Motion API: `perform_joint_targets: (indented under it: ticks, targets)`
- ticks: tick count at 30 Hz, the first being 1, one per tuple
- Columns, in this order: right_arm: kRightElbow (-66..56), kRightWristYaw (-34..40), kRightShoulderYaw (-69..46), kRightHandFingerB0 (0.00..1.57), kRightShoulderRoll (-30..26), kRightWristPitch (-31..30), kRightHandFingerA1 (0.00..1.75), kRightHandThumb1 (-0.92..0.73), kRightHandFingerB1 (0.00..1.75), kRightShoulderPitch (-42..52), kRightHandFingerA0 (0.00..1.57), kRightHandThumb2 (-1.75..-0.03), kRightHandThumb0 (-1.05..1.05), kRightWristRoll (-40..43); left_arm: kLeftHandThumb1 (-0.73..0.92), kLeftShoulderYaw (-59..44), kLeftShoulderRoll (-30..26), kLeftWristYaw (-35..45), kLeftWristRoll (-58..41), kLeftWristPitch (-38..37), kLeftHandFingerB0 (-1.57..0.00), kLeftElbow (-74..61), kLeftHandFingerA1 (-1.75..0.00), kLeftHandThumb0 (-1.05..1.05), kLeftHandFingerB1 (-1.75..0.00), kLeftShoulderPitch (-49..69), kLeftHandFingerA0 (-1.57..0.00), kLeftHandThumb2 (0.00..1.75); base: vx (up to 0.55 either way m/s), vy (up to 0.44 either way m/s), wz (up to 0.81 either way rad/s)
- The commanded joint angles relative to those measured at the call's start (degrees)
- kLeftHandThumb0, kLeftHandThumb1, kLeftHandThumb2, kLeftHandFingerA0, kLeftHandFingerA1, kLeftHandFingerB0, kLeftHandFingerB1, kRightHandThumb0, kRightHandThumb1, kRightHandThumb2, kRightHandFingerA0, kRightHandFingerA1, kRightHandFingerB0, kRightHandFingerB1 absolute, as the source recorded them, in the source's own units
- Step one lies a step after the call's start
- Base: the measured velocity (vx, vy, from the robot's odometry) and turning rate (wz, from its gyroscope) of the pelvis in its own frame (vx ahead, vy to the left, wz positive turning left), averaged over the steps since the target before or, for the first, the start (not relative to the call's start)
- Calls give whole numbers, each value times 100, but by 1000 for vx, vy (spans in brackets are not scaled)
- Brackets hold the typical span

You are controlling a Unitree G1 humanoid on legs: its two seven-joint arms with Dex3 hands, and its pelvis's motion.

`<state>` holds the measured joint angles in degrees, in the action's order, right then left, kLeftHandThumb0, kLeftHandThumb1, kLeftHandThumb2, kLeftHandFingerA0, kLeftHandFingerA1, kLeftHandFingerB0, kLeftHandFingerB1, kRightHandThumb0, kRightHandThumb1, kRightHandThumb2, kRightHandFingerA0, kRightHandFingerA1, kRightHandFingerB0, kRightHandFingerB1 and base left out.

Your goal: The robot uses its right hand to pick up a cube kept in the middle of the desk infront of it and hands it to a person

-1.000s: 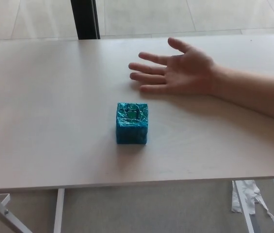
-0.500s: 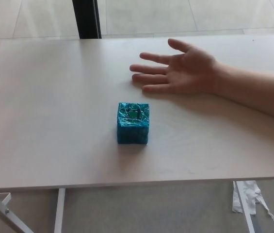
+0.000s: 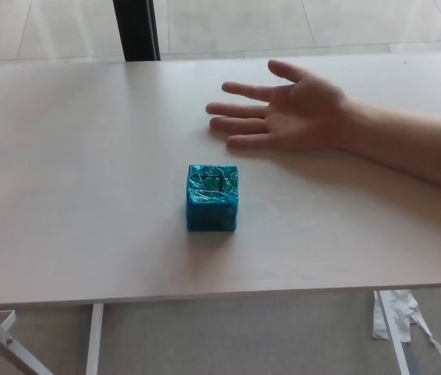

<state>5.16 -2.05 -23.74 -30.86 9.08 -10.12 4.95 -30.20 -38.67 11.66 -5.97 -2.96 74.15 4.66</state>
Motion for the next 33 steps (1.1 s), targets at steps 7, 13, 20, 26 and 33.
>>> perform_joint_targets:
  ticks: [7,13,20,26,33]
  targets:
    - [-825,-806,3384,12,1038,-1796,54,-65,35,-3133,12,-61,-84,-1579,59,-109,66,-66,-232,-156,-52,-25,-60,-61,-40,37,-58,58,0,0,0]
    - [-106,-941,4435,12,1431,-2017,58,-50,44,-3501,19,-90,-83,-2188,59,-35,46,-42,-158,-166,-50,-31,-60,-63,-39,52,-57,58,0,0,0]
    - [848,-826,5245,17,1777,-1925,57,-64,38,-3820,18,-60,-85,-2589,60,0,42,1,-132,-179,-50,-41,-60,-62,-40,33,-55,58,0,0,0]
    - [1689,-609,5728,21,1941,-1783,56,-63,34,-4031,22,-60,-82,-2880,60,61,13,24,-75,-221,-51,-45,-59,-64,-40,64,-54,58,0,0,0]
    - [2540,-470,6205,18,2371,-1909,59,-50,46,-4224,23,-91,-81,-3146,60,151,20,-39,-39,-195,-52,-50,-59,-64,-40,15,-57,58,0,0,0]
